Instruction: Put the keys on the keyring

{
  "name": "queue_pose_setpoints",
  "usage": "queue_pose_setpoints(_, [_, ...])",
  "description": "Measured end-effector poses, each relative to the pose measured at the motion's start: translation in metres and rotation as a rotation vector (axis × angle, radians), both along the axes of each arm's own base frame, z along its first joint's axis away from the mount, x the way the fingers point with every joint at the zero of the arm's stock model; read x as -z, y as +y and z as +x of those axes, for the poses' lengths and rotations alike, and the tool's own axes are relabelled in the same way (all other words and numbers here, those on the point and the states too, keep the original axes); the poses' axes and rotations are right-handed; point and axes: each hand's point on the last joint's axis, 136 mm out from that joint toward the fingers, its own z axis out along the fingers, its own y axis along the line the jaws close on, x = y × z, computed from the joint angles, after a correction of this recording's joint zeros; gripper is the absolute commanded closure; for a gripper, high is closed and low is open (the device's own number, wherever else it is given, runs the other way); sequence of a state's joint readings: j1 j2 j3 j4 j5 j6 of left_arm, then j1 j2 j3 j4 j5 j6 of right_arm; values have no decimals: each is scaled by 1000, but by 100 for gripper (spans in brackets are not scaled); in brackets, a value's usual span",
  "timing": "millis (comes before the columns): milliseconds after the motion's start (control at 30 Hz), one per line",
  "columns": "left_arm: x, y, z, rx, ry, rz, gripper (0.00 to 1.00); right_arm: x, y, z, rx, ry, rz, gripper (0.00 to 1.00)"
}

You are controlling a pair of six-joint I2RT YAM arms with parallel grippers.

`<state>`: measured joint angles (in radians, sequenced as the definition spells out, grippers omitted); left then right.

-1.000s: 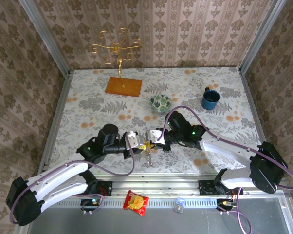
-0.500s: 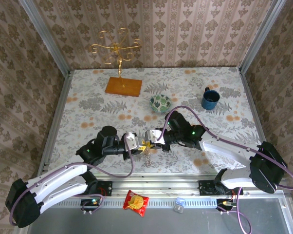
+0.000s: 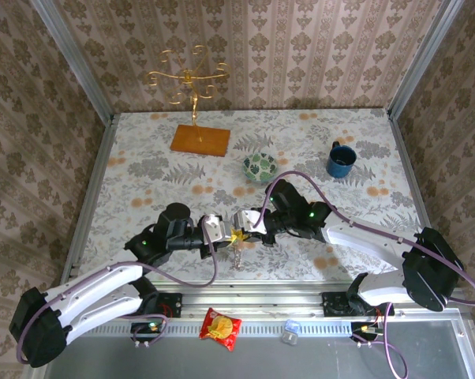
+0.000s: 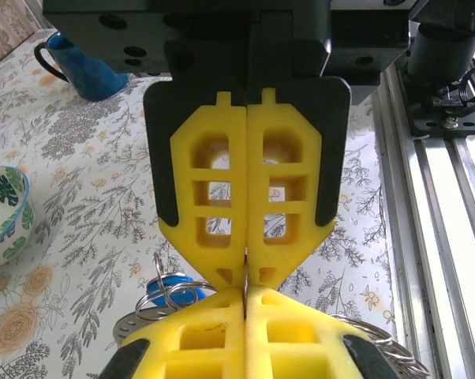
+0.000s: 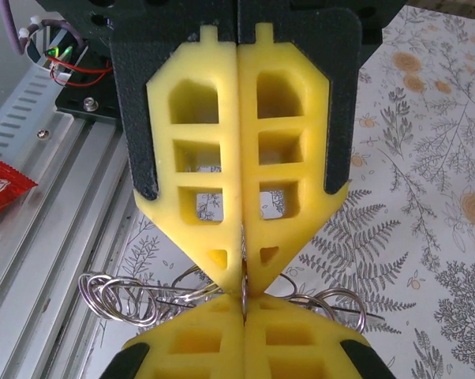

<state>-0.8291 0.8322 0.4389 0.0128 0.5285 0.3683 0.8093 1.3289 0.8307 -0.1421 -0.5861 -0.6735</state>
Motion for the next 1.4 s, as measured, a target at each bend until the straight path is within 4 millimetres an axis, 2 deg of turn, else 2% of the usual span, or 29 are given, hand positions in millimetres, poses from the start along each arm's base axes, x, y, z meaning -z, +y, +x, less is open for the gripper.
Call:
queue_pose_setpoints(100, [0, 0, 0, -1, -1, 0, 100, 0, 0, 1, 6, 0, 0, 81])
queue_pose_setpoints(267, [1, 1, 0, -5, 1, 5, 100, 1, -2, 5, 22, -4, -1, 79])
queue_pose_setpoints(467, [0, 2, 0, -8, -1, 5, 100, 5, -4, 6, 35, -7, -15, 83])
queue_pose_setpoints(667, [1, 2, 2, -15, -4, 7, 100, 7, -5, 6, 38, 1, -21, 100])
queue_pose_setpoints(700, [1, 2, 2, -16, -4, 8, 100, 6, -5, 6, 35, -4, -21, 100])
queue_pose_setpoints(833, [1, 3, 3, -23, -7, 10, 88, 6, -5, 6, 36, -3, -20, 100])
queue_pose_setpoints(933, [1, 3, 4, -27, -10, 12, 85, 6, -5, 5, 34, -2, -18, 100])
queue_pose_setpoints(1400, [4, 2, 5, -27, -5, 18, 87, 4, -3, 5, 33, 8, -8, 100])
